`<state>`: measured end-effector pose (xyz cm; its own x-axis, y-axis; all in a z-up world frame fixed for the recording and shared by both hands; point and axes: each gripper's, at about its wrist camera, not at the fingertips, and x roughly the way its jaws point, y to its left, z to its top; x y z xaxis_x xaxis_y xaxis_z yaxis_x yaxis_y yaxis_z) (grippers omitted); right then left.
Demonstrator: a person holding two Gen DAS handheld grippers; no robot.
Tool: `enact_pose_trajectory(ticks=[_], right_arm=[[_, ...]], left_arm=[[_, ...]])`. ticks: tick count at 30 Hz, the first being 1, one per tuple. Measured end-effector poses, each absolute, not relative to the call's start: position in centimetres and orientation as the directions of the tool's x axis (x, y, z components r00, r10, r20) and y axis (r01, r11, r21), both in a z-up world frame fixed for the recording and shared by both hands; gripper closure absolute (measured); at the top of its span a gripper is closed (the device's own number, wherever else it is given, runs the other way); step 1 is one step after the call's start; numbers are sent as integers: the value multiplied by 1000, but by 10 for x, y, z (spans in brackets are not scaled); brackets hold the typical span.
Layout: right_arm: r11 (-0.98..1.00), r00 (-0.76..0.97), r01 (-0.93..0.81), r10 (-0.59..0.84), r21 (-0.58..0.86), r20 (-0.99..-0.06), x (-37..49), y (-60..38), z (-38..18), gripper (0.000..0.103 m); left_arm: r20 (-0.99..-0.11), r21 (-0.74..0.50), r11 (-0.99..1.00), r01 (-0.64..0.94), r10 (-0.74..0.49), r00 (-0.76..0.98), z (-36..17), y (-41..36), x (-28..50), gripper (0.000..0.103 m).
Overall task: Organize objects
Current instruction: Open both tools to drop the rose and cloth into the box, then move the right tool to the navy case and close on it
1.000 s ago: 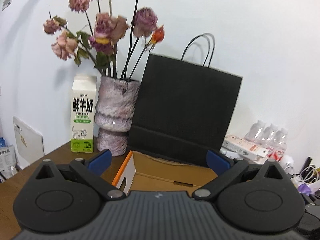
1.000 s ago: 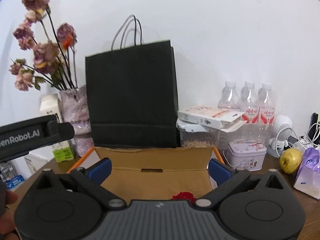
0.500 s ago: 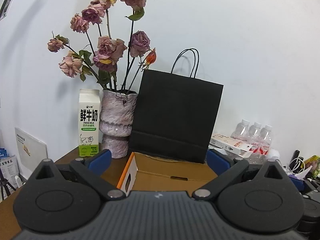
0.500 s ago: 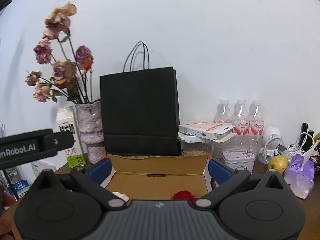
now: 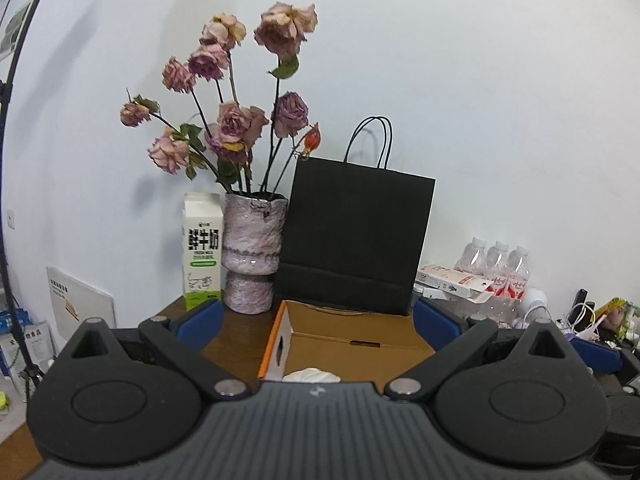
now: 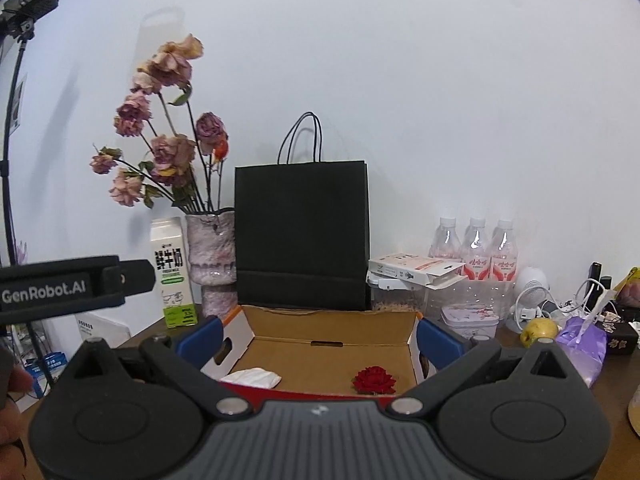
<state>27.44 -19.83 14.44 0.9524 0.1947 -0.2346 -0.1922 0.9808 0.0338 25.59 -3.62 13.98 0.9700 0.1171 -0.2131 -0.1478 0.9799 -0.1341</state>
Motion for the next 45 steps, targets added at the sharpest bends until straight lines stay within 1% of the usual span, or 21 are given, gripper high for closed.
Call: enact_pose_trajectory(ticks=[11, 18, 36, 45], right_arm=[[977, 947, -212, 209, 16, -242, 216, -189, 144, 0], [974, 942, -225, 217, -3, -257, 185, -182, 137, 0], [971, 899, -240, 215, -19, -381, 149, -169, 87, 0], [970, 877, -242, 210, -18, -431, 139, -173, 66, 0]], left_arm=[[-233, -143, 977, -160, 124, 965, 145, -10, 204, 0], [-253, -137, 976, -169, 130, 959, 139, 11, 173, 0], [-376, -74, 977, -198, 156, 913, 83, 57, 133, 0], [-407, -65, 981, -182, 141, 902, 65, 67, 120, 0]])
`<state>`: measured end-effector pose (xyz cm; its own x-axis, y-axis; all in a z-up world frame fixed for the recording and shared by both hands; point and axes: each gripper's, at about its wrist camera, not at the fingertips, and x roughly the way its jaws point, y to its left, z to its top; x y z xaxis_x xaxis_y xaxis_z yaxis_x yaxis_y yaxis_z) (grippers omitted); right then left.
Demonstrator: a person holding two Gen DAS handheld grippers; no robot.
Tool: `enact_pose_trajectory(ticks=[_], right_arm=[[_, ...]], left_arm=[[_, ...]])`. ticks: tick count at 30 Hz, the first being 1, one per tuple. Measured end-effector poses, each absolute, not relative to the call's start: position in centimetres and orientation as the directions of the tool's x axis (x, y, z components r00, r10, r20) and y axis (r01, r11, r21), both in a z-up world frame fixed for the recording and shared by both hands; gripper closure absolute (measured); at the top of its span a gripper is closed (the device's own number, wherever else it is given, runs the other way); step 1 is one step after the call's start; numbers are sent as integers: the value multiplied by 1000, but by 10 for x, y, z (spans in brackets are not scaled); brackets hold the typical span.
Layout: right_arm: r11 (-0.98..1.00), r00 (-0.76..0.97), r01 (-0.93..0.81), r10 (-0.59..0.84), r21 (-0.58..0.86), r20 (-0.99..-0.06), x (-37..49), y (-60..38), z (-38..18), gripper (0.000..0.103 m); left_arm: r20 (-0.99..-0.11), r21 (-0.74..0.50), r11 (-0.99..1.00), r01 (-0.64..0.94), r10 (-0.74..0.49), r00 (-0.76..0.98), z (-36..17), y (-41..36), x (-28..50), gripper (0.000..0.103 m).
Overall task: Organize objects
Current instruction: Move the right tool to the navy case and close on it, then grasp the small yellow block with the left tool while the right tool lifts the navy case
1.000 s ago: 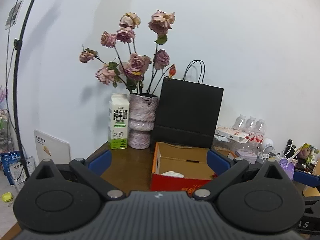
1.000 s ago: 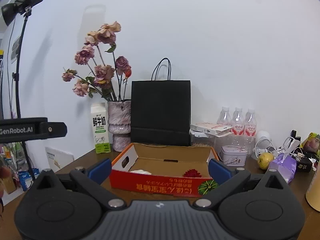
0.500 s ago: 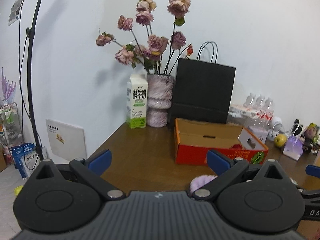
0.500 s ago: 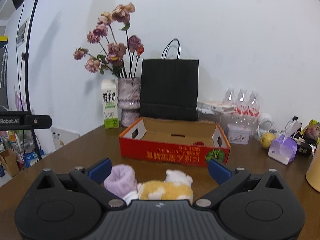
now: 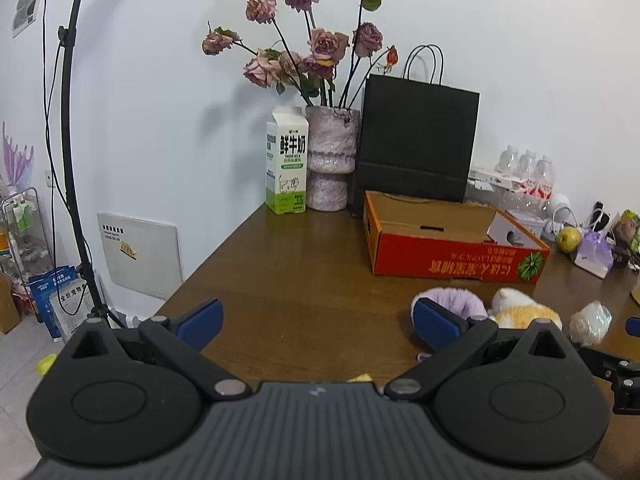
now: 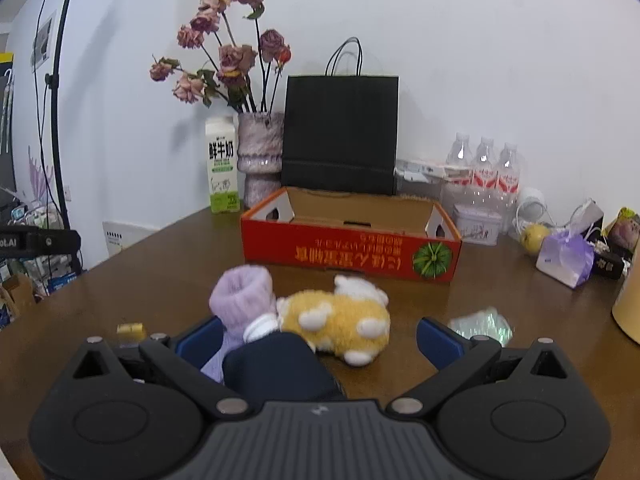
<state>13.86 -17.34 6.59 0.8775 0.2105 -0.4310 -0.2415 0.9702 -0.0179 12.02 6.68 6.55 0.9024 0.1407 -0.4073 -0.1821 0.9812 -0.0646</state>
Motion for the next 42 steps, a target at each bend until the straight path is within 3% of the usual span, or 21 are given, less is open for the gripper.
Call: enact_pose_trajectory(ticks=[14, 20, 24, 25, 26, 32, 35, 39, 42], right_arm=[[963, 813, -268, 210, -29, -542, 147, -180, 23, 0], [932, 732, -356, 318, 60, -602, 176, -183, 9, 0], [899, 662, -392, 424, 197, -618, 192, -191, -1, 12], [892, 662, -398, 441, 214, -607, 192, -193, 0, 21], [888, 662, -403, 451, 223, -598, 190, -193, -1, 23], [909, 738, -385, 407, 159, -538, 172, -190, -1, 38], [927, 786, -358, 365, 115, -499, 164, -189, 4, 40], [947, 834, -317, 308, 59, -458, 155, -187, 9, 41], [952, 850, -306, 284, 25, -444, 152, -185, 11, 41]], left_arm=[[-487, -47, 987, -155, 113, 866, 34, 73, 126, 0], [-531, -34, 988, -149, 108, 841, 19, 78, 132, 0], [-550, -36, 990, -136, 94, 830, 11, 79, 137, 0], [-552, -38, 990, -134, 91, 829, 9, 79, 138, 0], [-556, -41, 991, -131, 86, 827, 7, 80, 140, 0], [-574, -50, 993, -105, 58, 817, -5, 76, 158, 0], [-585, -33, 993, -111, 71, 808, -12, 69, 172, 0], [-606, -39, 986, -163, 106, 788, -21, 65, 189, 9], [-601, -64, 979, -191, 115, 791, -25, 63, 193, 26]])
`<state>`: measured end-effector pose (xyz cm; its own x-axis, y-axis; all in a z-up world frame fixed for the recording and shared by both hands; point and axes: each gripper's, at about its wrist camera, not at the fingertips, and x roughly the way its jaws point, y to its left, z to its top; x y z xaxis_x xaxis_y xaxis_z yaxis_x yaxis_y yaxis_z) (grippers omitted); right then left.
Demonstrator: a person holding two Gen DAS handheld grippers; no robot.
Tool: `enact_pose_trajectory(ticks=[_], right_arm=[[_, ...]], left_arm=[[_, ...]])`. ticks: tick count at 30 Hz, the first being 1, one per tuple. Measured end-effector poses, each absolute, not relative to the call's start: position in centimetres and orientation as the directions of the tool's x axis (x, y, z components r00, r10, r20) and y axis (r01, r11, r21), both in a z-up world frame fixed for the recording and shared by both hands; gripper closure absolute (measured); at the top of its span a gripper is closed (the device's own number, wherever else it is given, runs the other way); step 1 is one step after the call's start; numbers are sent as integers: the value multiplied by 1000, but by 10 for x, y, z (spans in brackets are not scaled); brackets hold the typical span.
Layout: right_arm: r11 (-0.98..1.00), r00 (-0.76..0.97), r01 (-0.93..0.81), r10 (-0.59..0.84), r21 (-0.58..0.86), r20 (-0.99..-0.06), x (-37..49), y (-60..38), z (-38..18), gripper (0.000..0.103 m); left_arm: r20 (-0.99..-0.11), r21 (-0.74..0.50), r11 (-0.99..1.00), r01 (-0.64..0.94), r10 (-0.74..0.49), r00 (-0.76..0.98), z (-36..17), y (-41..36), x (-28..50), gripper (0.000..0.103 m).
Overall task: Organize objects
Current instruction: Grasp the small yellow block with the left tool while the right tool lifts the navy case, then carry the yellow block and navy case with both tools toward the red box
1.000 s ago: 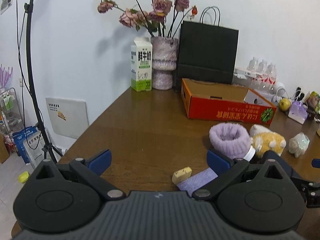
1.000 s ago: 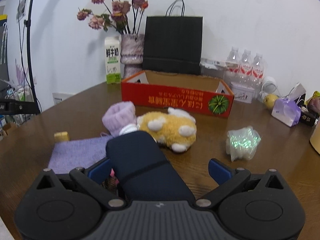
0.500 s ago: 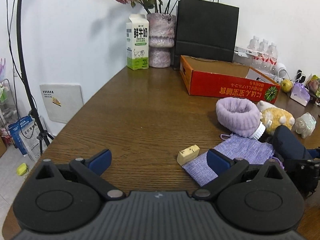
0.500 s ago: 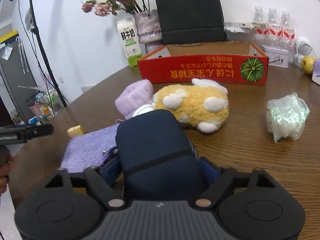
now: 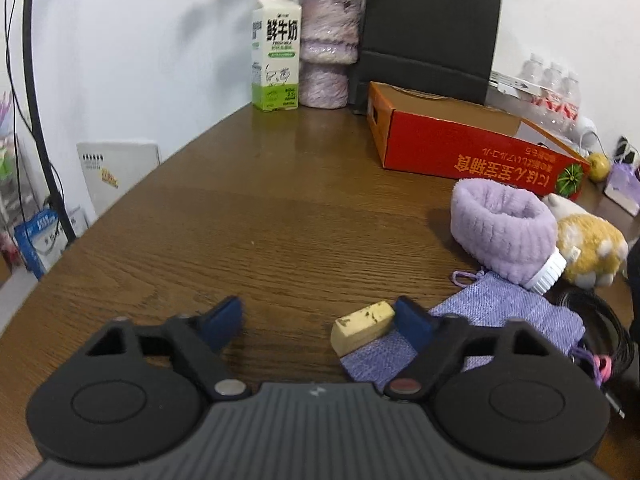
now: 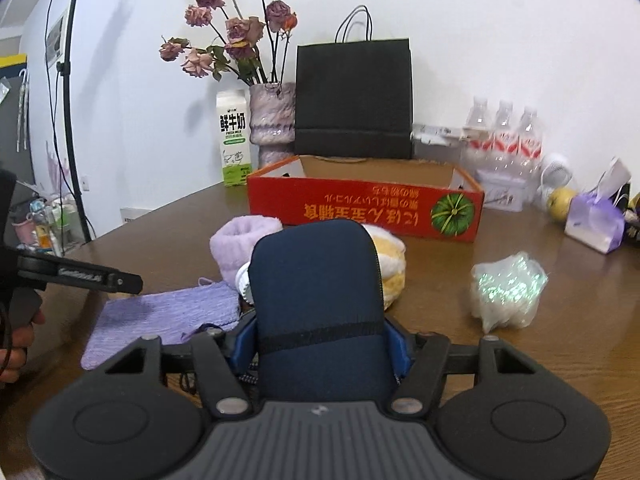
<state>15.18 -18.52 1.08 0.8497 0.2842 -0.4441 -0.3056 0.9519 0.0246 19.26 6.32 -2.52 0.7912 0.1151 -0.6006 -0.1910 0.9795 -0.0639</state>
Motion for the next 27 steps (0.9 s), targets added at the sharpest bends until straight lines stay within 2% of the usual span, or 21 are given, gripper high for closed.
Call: enact_pose_trajectory(ticks=[1, 2, 4, 14, 20, 27], right_arm=[[952, 852, -306, 282, 18, -442, 151, -185, 11, 41], [952, 852, -307, 282, 14, -442, 152, -183, 11, 41], [952, 851, -306, 282, 18, -443, 152, -184, 11, 41], [959, 873, -283, 261, 7, -413, 147, -185, 13, 42], [966, 898, -257, 233, -14, -373, 141, -185, 15, 42], [968, 914, -249, 222, -38, -339, 135, -184, 17, 43]], left_arm=[[-596, -67, 980, -189, 113, 795, -25, 63, 192, 40], [-589, -89, 980, -176, 90, 803, -24, 63, 191, 57], [-577, -108, 982, -158, 67, 814, -23, 63, 188, 77], [-520, -112, 970, -216, 128, 844, -16, 66, 175, 78], [-450, -82, 968, -235, 174, 876, -6, 60, 154, 78], [-426, -85, 977, -198, 144, 893, 3, 46, 138, 78]])
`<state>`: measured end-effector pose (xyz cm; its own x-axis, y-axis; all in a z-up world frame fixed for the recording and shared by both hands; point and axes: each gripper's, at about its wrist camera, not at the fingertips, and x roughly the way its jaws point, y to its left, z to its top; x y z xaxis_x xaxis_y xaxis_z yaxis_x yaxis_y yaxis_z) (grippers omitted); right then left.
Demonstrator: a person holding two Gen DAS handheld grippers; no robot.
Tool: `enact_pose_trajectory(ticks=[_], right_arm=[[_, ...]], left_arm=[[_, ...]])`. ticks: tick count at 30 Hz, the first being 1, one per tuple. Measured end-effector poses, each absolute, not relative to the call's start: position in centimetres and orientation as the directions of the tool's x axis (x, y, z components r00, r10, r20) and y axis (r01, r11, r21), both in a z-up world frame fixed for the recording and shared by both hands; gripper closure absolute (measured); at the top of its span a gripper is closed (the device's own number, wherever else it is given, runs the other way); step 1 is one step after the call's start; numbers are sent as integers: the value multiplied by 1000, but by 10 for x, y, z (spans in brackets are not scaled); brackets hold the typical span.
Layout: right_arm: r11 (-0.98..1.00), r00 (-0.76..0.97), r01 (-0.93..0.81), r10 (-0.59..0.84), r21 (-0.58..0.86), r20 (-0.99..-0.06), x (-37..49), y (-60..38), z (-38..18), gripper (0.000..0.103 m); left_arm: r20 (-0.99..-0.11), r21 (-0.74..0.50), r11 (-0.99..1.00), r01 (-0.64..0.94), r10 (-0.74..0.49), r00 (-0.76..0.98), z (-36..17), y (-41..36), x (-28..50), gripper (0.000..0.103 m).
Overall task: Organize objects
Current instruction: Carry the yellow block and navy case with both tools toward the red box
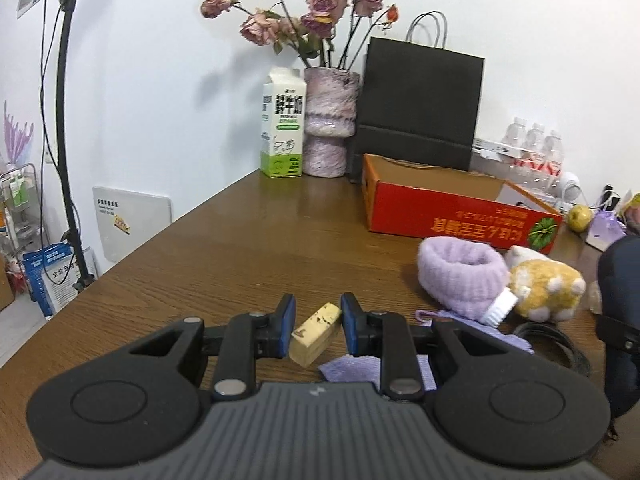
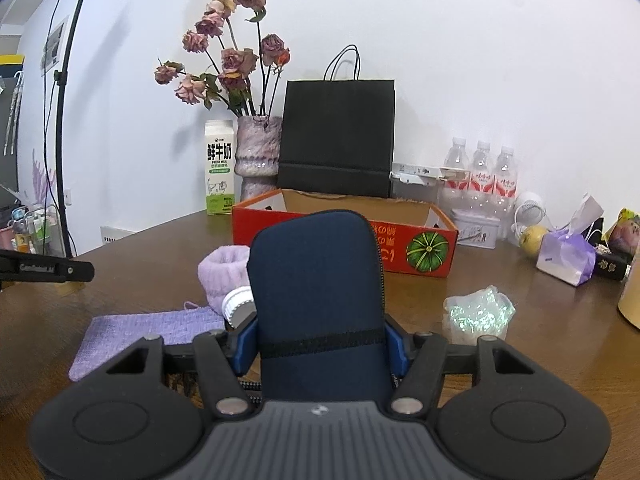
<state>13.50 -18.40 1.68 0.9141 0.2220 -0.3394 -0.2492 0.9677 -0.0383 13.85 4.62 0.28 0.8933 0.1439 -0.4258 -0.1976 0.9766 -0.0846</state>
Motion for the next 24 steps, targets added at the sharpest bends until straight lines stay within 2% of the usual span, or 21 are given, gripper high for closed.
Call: enact_pose_trajectory(ticks=[24], right_arm=[[974, 943, -228, 220, -2, -248, 144, -191, 52, 43]], left_arm=[[-344, -108, 992, -66, 25, 939, 43, -9, 157, 78]])
